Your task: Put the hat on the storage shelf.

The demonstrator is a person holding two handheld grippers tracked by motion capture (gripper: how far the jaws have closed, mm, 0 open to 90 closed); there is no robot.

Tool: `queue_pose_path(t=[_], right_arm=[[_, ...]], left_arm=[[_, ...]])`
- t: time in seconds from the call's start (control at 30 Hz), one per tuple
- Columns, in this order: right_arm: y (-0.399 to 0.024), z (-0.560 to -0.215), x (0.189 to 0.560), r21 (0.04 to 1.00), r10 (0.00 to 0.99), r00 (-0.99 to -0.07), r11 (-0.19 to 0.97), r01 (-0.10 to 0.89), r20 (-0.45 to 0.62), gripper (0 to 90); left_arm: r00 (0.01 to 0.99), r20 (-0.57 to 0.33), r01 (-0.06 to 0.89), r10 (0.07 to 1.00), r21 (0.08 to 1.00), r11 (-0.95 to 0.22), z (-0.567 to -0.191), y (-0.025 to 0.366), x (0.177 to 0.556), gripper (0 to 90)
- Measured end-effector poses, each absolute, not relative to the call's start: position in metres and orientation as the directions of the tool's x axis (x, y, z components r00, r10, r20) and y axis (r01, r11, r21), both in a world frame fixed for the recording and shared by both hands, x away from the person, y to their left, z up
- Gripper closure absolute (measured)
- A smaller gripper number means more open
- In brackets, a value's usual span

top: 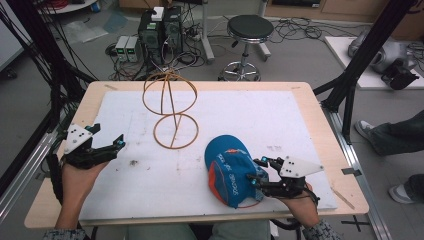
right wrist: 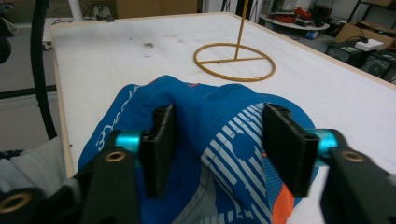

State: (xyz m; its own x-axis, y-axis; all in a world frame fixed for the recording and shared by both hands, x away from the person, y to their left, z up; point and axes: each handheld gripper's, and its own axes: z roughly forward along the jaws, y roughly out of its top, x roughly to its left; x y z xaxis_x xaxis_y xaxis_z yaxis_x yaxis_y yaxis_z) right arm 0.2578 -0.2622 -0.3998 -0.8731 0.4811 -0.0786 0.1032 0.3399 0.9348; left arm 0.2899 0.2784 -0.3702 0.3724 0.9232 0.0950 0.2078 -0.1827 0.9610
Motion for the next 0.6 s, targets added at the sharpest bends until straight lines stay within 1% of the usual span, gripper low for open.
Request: queue_pose_path(t=[0.03,0.07,0.1,0.17,0.2,0.3,0.33,0.37,0.4,0.6], right_arm=[[-0.263,-0.398,0.257,0.936,0.485,-0.870,0.339,0.094,-0.088,55.6],[-0.263,-0.398,0.257,0.936,0.485,-0.870,0.339,0.094,-0.088,55.6],[-0.262,-0.398,0.257,0.936,0.484,-0.870,0.339,0.092,-0.089,61.2],[-0.262,-0.398,0.257,0.931,0.484,-0.868,0.356,0.079,-0.112,67.7],[-0.262,-0.398,0.257,0.931,0.484,-0.868,0.356,0.079,-0.112,67.7],[-0.260,-0.397,0.256,0.923,0.478,-0.870,0.377,0.075,-0.124,76.4],[-0.259,-0.396,0.257,0.922,0.462,-0.880,0.380,0.079,-0.115,81.7],[-0.259,-0.396,0.257,0.922,0.462,-0.880,0.380,0.079,-0.115,81.7],[-0.258,-0.395,0.258,0.923,0.460,-0.884,0.371,0.105,-0.085,84.7],[-0.254,-0.388,0.260,0.931,0.466,-0.880,0.353,0.094,-0.088,87.1]], left_arm=[[0.371,0.094,0.206,0.924,0.962,-0.181,-0.370,0.278,0.290,17.1],[0.370,0.093,0.205,0.924,0.962,-0.179,-0.370,0.278,0.290,17.1],[0.368,0.092,0.207,0.925,0.962,-0.178,-0.369,0.279,0.289,17.1],[0.367,0.093,0.205,0.926,0.963,-0.177,-0.369,0.280,0.289,17.1],[0.366,0.092,0.204,0.926,0.963,-0.176,-0.369,0.280,0.288,17.1],[0.364,0.093,0.203,0.927,0.963,-0.177,-0.368,0.280,0.288,17.1],[0.364,0.093,0.201,0.927,0.964,-0.176,-0.367,0.281,0.288,17.1],[0.366,0.093,0.198,0.926,0.964,-0.175,-0.367,0.281,0.287,17.1],[0.365,0.093,0.198,0.926,0.965,-0.174,-0.367,0.281,0.287,17.1],[0.365,0.096,0.197,0.926,0.964,-0.178,-0.366,0.281,0.287,17.1]])
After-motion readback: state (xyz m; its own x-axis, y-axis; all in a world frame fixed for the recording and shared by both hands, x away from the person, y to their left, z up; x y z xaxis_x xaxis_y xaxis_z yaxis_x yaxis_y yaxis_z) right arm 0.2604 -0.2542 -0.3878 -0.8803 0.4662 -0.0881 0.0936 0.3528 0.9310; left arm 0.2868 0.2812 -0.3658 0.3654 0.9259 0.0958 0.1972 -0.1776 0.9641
